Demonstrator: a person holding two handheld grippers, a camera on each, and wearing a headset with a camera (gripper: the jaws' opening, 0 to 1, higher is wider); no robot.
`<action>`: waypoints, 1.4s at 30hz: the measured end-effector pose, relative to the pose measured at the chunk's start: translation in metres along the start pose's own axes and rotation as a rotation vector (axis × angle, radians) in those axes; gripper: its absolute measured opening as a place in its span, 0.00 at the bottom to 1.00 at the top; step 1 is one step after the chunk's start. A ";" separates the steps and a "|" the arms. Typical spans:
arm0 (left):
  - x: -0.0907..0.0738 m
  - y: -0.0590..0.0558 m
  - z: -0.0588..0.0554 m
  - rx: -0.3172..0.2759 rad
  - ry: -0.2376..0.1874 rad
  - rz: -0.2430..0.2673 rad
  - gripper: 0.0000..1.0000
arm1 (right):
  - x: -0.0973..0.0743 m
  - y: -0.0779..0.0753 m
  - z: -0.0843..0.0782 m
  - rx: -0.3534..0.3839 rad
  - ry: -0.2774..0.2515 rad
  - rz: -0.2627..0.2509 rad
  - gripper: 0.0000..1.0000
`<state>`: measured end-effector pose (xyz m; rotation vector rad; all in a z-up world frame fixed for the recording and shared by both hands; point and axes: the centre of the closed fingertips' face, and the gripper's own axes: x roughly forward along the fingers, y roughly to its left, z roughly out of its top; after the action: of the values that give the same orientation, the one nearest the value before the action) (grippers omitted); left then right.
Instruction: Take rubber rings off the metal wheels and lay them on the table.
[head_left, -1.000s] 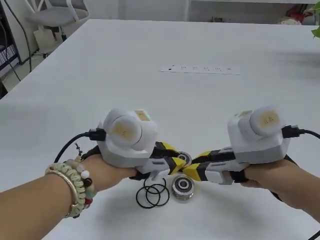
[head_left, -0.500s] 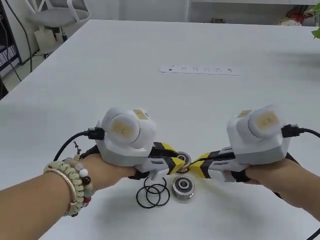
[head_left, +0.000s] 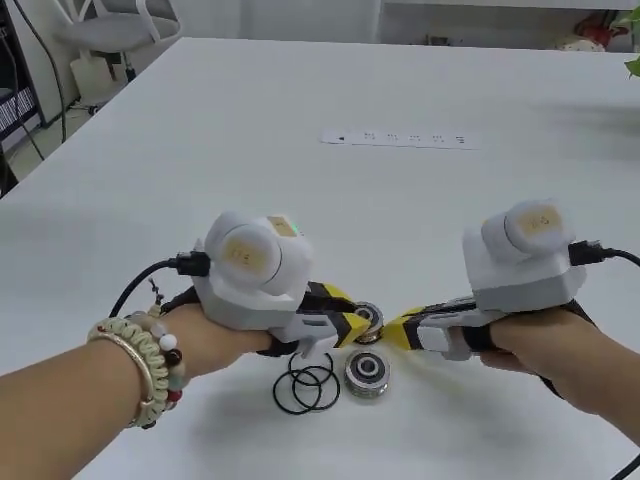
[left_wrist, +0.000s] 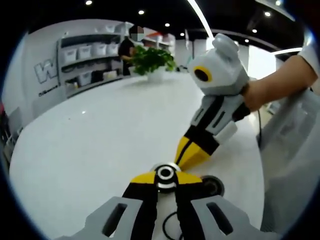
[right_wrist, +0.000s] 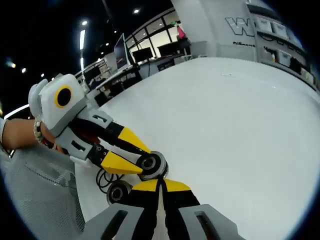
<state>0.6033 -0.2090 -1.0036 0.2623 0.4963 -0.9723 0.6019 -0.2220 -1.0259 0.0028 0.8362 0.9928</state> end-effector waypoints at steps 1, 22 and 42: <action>0.000 0.000 0.000 0.001 0.000 0.000 0.14 | 0.000 0.000 0.000 0.015 0.000 0.007 0.00; -0.001 -0.001 -0.002 0.032 0.004 0.008 0.13 | -0.009 0.000 0.016 0.223 -0.102 0.032 0.00; -0.002 -0.002 -0.002 0.032 0.007 0.013 0.10 | -0.008 0.003 0.015 0.188 -0.070 -0.004 0.00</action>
<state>0.5997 -0.2076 -1.0045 0.2973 0.4851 -0.9674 0.6068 -0.2208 -1.0093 0.1959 0.8621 0.9025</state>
